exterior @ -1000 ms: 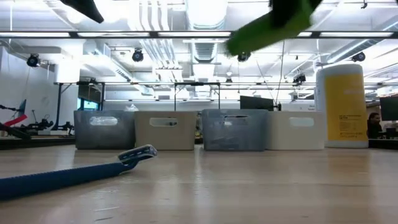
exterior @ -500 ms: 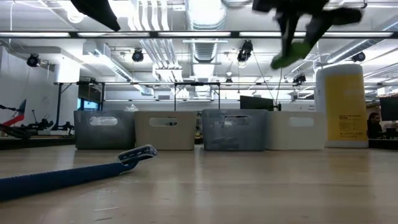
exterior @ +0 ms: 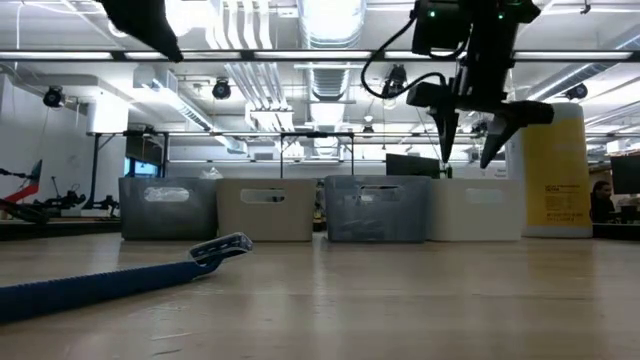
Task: Pick & Place Travel size toiletries
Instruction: Put the blue razor into the right black bin
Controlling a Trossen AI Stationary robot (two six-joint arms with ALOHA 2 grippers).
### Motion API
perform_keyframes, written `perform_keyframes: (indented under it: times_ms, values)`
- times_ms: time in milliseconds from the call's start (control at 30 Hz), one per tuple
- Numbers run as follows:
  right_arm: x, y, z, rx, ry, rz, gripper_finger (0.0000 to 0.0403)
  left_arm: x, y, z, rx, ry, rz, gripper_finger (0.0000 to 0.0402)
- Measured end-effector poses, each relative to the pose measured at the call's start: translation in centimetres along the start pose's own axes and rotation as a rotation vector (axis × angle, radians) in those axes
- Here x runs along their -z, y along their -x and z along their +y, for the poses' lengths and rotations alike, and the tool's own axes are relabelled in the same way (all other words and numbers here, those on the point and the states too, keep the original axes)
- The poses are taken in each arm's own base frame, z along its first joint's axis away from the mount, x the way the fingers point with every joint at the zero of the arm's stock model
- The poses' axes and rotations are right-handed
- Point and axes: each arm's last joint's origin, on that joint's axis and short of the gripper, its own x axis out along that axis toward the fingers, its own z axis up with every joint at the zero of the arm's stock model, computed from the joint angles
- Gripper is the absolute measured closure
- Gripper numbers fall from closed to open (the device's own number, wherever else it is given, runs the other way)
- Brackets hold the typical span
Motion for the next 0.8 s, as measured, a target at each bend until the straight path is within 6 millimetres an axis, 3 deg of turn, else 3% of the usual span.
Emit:
perform_keyframes:
  times_ms: [233, 367, 500, 633, 800]
  values:
    - [1.6, 1.9, 1.2, -0.076, 0.167, -0.007, 0.0078, 2.2, -2.7, -0.9, 0.125, 0.11, 0.087, 0.0163]
    - [3.6, 4.3, 2.1, -0.126, 0.285, -0.006, 0.0054, 3.6, -5.2, -1.9, 0.247, 0.288, 0.067, 0.0163]
    - [5.9, 5.9, 1.6, -0.087, 0.395, 0.01, 0.0041, 4.8, -7.9, -3.1, 0.322, 0.487, 0.065, 0.0165]
    - [8.3, 6.8, 0.6, -0.038, 0.511, -0.009, 0.0039, 6.0, -9.6, -5.1, 0.309, 0.676, 0.189, 0.0172]
    - [10.3, 7.3, -0.3, -0.019, 0.58, -0.054, 0.0039, 6.0, -10.1, -9.6, 0.32, 0.714, 0.267, 0.0181]
